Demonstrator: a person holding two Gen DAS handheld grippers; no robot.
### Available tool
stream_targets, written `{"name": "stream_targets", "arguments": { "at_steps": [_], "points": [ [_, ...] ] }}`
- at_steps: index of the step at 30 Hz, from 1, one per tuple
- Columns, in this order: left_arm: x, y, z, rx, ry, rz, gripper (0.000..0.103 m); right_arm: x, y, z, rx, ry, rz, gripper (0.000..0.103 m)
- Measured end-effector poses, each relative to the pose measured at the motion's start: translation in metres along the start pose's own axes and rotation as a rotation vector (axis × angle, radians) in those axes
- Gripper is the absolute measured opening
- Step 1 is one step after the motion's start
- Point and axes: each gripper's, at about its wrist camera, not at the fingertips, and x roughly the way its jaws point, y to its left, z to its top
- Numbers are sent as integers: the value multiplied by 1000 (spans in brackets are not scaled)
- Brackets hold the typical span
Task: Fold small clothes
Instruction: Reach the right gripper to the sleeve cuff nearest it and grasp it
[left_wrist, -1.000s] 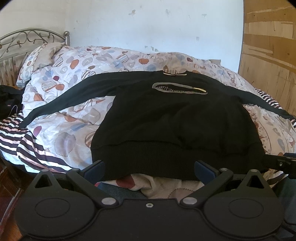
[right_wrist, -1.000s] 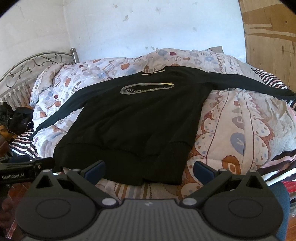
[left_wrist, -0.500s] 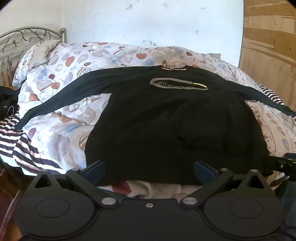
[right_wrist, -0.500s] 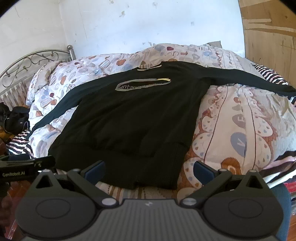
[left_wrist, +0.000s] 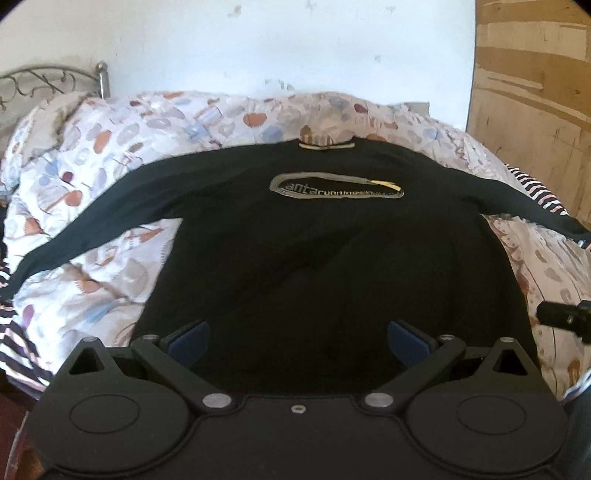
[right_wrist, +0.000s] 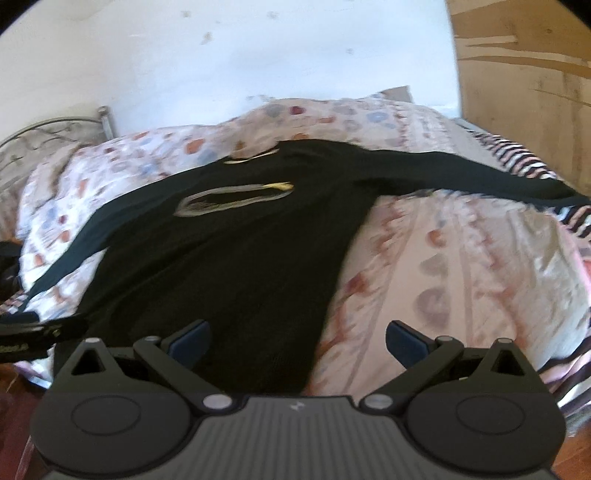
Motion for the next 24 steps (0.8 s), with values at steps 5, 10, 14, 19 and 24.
{"name": "stream_targets", "arguments": {
  "at_steps": [5,10,14,19,24],
  "points": [
    [34,-16,29,-5,24,8,102,23,-32,36,60,6,-97,103],
    [61,-31,52,-24,37,27,102,44,-73,67,110,-23,-154,103],
    [82,-45,62,-25,51,21,102,65,-100,84,125,-31,-195,103],
    [108,-62,68,-11,69,7,102,89,-141,101,159,-34,-250,103],
    [127,-74,70,-12,74,1,102,104,-187,114,162,-110,-266,103]
  ]
}}
